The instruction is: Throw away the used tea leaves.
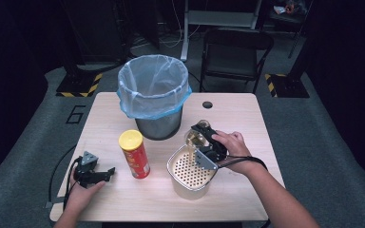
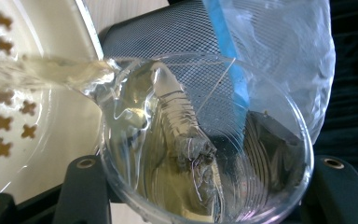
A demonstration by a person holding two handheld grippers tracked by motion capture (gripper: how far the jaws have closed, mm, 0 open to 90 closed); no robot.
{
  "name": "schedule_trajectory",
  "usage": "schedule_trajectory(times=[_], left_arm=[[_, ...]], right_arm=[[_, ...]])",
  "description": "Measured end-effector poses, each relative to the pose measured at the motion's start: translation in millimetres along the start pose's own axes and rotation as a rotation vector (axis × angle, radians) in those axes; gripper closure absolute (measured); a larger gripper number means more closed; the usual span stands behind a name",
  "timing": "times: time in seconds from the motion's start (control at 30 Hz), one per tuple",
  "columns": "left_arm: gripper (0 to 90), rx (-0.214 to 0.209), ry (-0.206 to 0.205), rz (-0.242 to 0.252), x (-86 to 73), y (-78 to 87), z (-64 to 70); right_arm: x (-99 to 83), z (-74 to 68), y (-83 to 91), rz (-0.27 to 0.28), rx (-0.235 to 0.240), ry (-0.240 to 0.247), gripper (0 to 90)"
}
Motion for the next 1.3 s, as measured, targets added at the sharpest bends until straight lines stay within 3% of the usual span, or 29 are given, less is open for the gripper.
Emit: schedule_trajectory(times=[0.07,0.1,0.13,0.17,0.2,0.3,0.37,0.47,0.57,0.6,0.63,0.67,0.7,0.8,1.0,1.03,1.1,1.3], left_arm=[[12.2,0.0,0.0,0.0,0.0,0.0,0.0],[12.2,0.0,0.0,0.0,0.0,0.0,0.0],[12.2,0.0,0.0,0.0,0.0,0.0,0.0],[12.2,0.0,0.0,0.0,0.0,0.0,0.0],[12.2,0.0,0.0,0.0,0.0,0.0,0.0],[12.2,0.0,0.0,0.0,0.0,0.0,0.0],[12.2,0.0,0.0,0.0,0.0,0.0,0.0],[12.2,0.0,-0.001,0.0,0.0,0.0,0.0],[12.2,0.0,0.0,0.0,0.0,0.0,0.0],[12.2,0.0,0.0,0.0,0.0,0.0,0.0],[12.2,0.0,-0.001,0.0,0.0,0.0,0.0],[12.2,0.0,-0.001,0.0,0.0,0.0,0.0],[12.2,0.0,0.0,0.0,0.0,0.0,0.0],[12.2,0.0,-0.001,0.0,0.0,0.0,-0.1],[12.2,0.002,0.001,0.006,0.2,-0.4,0.0],[12.2,0.0,-0.001,0.0,0.0,0.0,0.0],[12.2,0.0,0.0,0.0,0.0,0.0,0.0],[12.2,0.001,0.001,0.003,0.1,-0.2,0.0]], right_arm=[[2.3,-2.8,1.0,-0.012,-0.043,0.074,39.8],[5.6,-6.6,2.1,-0.025,-0.062,0.155,40.0],[5.6,-6.6,2.1,-0.025,-0.062,0.155,40.0],[9.5,-10.2,4.9,-0.031,-0.096,0.225,40.1],[9.5,-10.2,4.9,-0.031,-0.096,0.225,40.1],[12.4,-12.4,6.7,-0.06,-0.165,0.345,40.3],[13.7,-11.3,8.6,-0.073,-0.196,0.394,40.3],[15.1,-9.9,9.4,-0.079,-0.194,0.432,40.2],[15.3,-11.0,9.7,-0.094,-0.224,0.504,40.2],[15.3,-11.0,9.7,-0.094,-0.224,0.504,40.2],[16.6,-11.4,10.2,-0.093,-0.229,0.544,40.3],[16.6,-11.4,10.2,-0.093,-0.229,0.544,40.3],[17.1,-14.2,12.0,-0.111,-0.238,0.615,40.2],[18.8,-14.2,13.2,-0.114,-0.247,0.641,40.0],[18.9,-15.2,13.0,-0.138,-0.276,0.605,39.8],[19.4,-14.6,13.4,-0.137,-0.276,0.6,39.9],[21.4,-10.8,15.2,-0.133,-0.252,0.641,39.8],[23.6,-12.4,15.7,-0.113,-0.244,0.641,39.8]])
Point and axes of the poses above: each handheld gripper's, and its own axes: y roughly backward along the jaws, x roughly out of its top, z roughly to its right, the point moved 5 cm from there along -y, roughly forward along the jaws, and after that the axes turned 9 degrees about -z, right-handed, at the moved point
